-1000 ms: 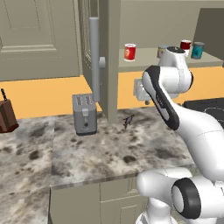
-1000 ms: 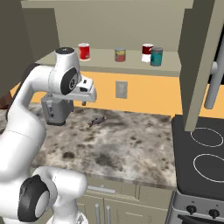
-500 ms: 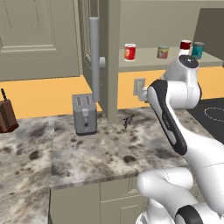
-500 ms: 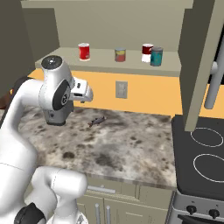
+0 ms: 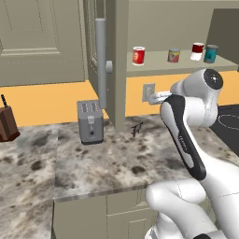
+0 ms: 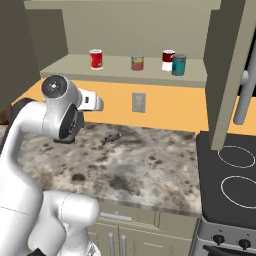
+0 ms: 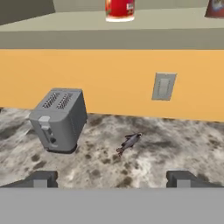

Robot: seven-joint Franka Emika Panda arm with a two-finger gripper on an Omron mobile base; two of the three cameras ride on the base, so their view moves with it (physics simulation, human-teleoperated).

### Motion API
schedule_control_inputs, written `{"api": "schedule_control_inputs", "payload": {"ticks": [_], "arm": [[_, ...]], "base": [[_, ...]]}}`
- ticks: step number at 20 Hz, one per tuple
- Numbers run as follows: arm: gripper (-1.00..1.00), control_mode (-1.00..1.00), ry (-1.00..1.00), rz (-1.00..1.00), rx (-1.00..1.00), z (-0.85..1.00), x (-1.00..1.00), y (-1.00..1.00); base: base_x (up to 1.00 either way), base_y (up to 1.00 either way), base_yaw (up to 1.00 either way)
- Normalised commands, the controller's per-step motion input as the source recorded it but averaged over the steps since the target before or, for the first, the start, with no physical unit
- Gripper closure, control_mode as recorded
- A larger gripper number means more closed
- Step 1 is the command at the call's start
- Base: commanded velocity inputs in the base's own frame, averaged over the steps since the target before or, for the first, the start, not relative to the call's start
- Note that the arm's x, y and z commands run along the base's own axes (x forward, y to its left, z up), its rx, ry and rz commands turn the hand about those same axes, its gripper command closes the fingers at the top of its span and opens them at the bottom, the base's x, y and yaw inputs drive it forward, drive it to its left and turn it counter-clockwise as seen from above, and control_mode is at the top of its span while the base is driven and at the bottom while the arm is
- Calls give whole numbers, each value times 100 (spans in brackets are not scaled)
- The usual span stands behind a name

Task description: Stack two cans on top of the other two cans in the cabinet.

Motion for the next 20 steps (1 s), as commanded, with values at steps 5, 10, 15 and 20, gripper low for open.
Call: {"api": "schedule_control_inputs", "payload": {"ticks": [5,10,15,20], "arm": [[-100,-100,-3,0,6,26,11,5],[-100,-100,0,0,0,38,16,5],[-100,-100,0,0,0,44,12,2],[-100,-100,0,0,0,36,15,2]], "base": [[0,0,0],[0,0,0],[0,0,0],[0,0,0]]}}
